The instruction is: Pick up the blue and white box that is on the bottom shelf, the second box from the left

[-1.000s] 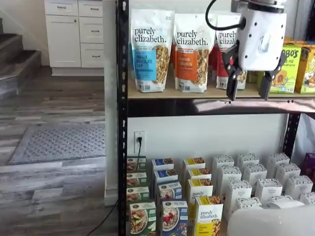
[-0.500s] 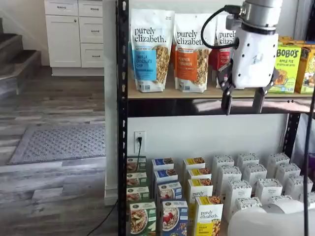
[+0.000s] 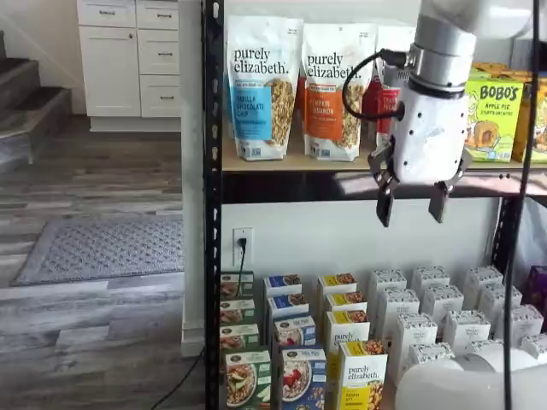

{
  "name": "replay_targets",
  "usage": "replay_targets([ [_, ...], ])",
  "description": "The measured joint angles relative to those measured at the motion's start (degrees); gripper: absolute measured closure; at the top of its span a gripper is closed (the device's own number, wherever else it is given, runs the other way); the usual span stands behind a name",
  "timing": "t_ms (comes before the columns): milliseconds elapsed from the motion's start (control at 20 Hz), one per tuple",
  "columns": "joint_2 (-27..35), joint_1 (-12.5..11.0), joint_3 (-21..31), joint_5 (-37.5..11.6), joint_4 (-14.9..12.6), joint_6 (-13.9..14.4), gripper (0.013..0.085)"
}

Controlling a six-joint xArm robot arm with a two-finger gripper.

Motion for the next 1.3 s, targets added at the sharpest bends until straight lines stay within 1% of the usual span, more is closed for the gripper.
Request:
replay_targets([
  [300, -0.43, -0.20, 4.41, -4.55, -0.43, -0.14, 0.0130],
  [700, 0.14, -0.28, 9.94, -10.32, 0.23, -0.19, 0.0130],
  [1000, 1.67, 0.08, 14.46, -15.91, 0.19, 0.20, 0.0130],
  [1300, 3.49, 0.47, 17.27, -20.20, 0.53, 0.50, 0.0130],
])
